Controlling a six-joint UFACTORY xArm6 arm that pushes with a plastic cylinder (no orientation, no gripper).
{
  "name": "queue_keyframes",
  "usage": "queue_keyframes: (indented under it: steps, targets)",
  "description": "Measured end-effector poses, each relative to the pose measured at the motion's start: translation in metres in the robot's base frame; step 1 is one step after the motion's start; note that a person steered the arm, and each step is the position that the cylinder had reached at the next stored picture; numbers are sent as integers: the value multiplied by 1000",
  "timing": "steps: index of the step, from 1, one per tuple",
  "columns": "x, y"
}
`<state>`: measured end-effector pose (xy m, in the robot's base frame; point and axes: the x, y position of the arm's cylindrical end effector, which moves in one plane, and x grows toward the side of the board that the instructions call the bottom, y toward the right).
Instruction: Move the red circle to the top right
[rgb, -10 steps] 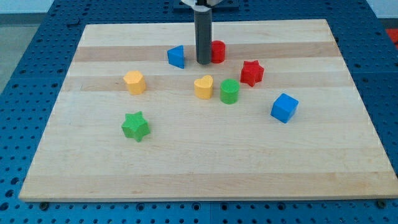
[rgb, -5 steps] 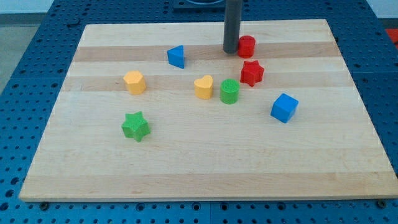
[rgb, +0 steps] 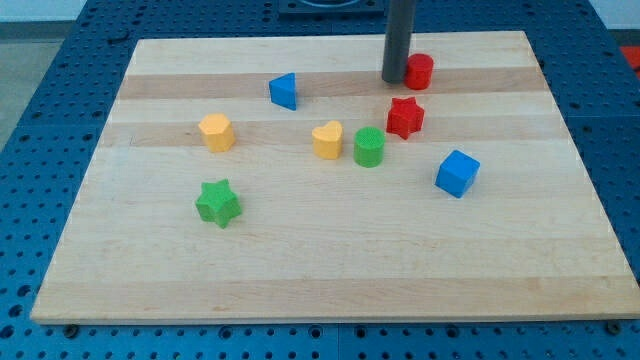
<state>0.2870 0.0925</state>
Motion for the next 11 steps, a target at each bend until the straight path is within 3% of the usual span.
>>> queue_keyframes:
  steps: [5, 11]
  targets:
    - [13, 81]
    - [-21, 94]
